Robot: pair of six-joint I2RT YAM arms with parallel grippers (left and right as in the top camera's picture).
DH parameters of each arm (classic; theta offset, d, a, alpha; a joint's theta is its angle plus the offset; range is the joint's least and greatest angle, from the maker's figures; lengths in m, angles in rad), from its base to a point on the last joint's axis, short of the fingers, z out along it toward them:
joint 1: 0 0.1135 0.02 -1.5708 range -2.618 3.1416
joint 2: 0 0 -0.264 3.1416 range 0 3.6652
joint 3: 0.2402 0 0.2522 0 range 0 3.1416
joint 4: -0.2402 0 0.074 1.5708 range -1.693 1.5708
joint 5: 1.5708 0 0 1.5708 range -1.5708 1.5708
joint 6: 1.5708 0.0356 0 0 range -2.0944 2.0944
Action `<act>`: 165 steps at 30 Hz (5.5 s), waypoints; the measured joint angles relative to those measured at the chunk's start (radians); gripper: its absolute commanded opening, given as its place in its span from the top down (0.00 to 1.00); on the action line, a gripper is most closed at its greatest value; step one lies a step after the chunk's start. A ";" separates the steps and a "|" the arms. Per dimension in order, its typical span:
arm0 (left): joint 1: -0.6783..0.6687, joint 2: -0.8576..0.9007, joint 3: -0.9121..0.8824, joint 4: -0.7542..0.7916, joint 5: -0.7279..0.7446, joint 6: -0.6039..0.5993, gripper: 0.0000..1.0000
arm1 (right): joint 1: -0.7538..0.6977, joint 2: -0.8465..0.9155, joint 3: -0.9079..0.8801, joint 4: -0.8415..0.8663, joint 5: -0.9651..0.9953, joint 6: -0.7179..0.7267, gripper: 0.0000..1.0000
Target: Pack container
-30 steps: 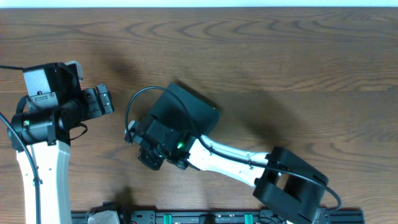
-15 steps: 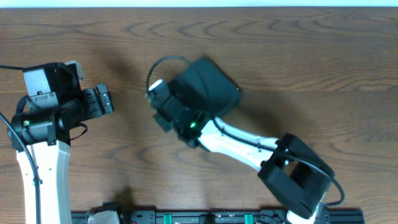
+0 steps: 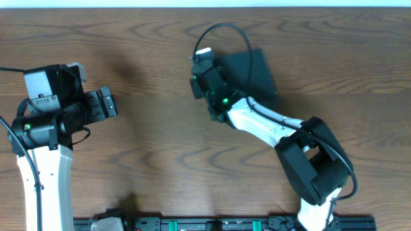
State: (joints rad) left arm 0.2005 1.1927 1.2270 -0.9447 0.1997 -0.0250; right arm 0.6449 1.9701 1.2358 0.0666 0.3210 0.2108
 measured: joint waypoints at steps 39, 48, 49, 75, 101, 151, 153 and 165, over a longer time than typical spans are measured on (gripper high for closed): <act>0.000 0.000 0.000 0.000 0.000 0.000 0.05 | -0.397 -0.254 -0.229 -0.378 -0.476 0.135 0.99; 0.000 0.000 0.000 0.000 0.000 0.000 0.05 | -0.359 -0.303 -0.230 -0.511 -0.385 0.161 0.99; 0.000 0.000 0.000 0.000 0.000 0.000 0.05 | -0.358 -0.336 -0.227 -0.531 -0.372 0.156 0.99; 0.000 0.000 0.000 0.000 0.000 0.000 0.05 | -0.029 0.272 0.688 -0.719 -0.597 0.030 0.99; 0.000 0.000 0.000 0.000 0.000 0.000 0.05 | -0.047 0.263 0.700 -0.893 -0.418 0.045 0.99; 0.000 -0.004 0.000 -0.001 0.000 0.000 0.05 | -0.768 -1.678 -1.061 0.203 -0.569 -0.146 0.01; 0.000 -0.005 0.000 0.000 0.000 0.000 0.05 | -0.768 -1.678 -1.099 0.268 -0.566 -0.145 0.01; 0.000 -0.004 0.000 -0.001 0.000 0.000 0.05 | -0.767 -1.852 -1.166 0.252 -0.587 -0.142 0.01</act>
State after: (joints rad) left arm 0.2005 1.1885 1.2270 -0.9455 0.1997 -0.0250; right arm -0.1219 0.1181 0.0700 0.3183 -0.2661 0.0689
